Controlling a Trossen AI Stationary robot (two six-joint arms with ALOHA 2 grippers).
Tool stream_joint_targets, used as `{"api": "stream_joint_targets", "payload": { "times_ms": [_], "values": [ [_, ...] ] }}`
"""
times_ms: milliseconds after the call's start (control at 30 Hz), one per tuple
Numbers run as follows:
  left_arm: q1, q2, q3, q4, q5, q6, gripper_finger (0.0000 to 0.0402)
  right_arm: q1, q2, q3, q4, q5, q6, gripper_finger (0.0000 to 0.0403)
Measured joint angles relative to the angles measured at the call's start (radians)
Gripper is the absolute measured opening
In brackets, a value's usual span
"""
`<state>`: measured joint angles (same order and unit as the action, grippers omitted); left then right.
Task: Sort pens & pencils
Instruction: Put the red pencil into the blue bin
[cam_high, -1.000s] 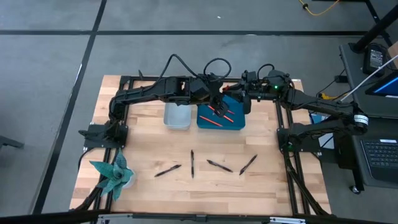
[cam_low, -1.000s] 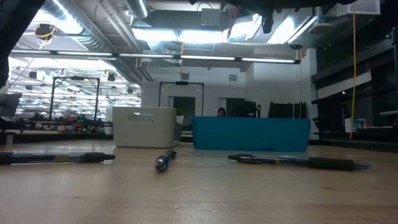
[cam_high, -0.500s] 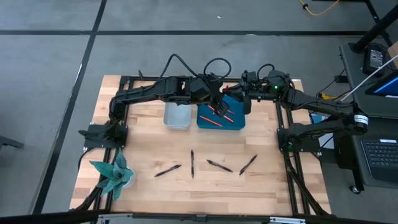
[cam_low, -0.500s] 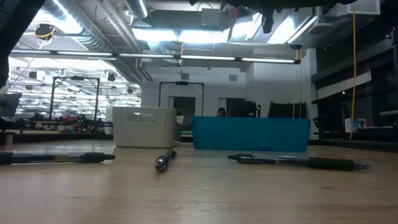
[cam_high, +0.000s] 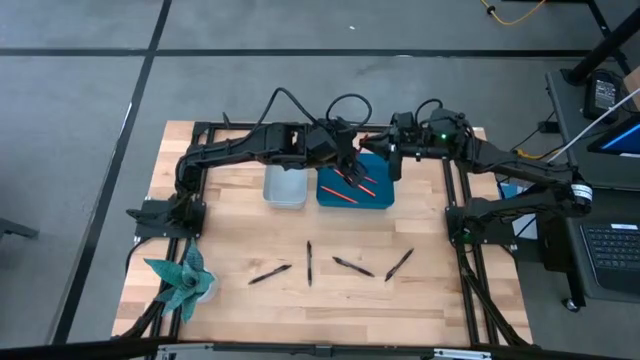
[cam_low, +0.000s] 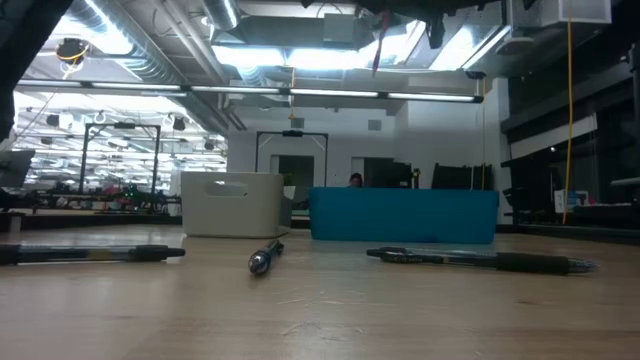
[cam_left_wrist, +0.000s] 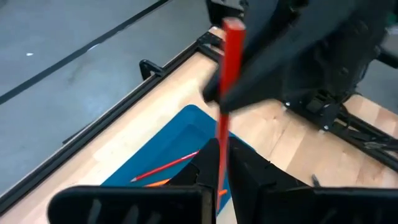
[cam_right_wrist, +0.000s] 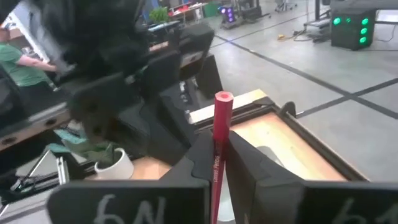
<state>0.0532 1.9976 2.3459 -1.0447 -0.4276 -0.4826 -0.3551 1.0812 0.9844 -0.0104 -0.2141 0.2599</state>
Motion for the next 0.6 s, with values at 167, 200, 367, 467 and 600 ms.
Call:
{"api": "stream_joint_targets", "payload": {
  "times_ms": [167,200,367,467,600],
  "values": [
    [0.01,0.0,0.0,-0.047,-0.043,0.019,0.0022,-0.001,0.0,0.0,-0.046,0.014,-0.001,0.0024],
    [0.015,0.0,0.0,-0.068,-0.059,0.015,0.0022,-0.001,0.0,0.0,-0.07,0.014,-0.001,0.0024],
    [0.045,0.0,0.0,-0.18,-0.12,-0.011,0.0023,-0.012,0.025,0.041,-0.292,0.013,-0.02,0.0024],
    [0.065,0.0,0.0,-0.238,-0.17,-0.025,0.0023,-0.013,0.077,0.112,-0.422,0.016,-0.061,0.0024],
    [0.094,-0.001,0.0,-0.329,-0.191,-0.036,0.0023,0.014,0.179,0.239,-0.503,0.015,-0.113,0.0024]
  ]
}}
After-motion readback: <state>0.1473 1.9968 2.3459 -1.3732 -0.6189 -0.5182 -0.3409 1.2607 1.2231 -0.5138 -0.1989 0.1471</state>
